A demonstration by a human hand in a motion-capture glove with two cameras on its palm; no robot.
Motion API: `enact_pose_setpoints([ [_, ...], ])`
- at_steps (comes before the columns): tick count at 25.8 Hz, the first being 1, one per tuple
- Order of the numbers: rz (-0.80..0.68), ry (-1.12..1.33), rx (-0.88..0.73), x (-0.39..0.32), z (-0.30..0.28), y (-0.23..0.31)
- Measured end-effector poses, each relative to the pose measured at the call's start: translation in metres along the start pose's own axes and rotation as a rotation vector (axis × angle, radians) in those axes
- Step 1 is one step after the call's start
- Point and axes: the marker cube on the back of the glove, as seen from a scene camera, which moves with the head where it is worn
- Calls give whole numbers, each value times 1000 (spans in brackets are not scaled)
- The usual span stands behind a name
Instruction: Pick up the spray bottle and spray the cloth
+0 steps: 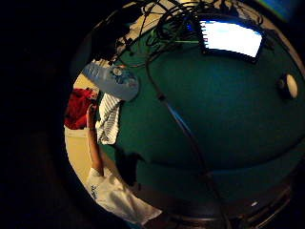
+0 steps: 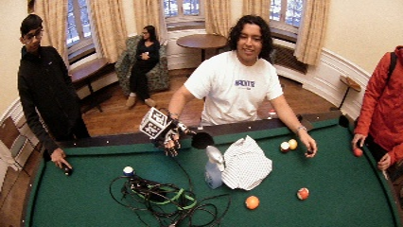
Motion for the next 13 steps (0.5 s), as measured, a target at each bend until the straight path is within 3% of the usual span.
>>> enact_pose_setpoints([
  [13, 33, -221, 137, -14, 33, -37],
])
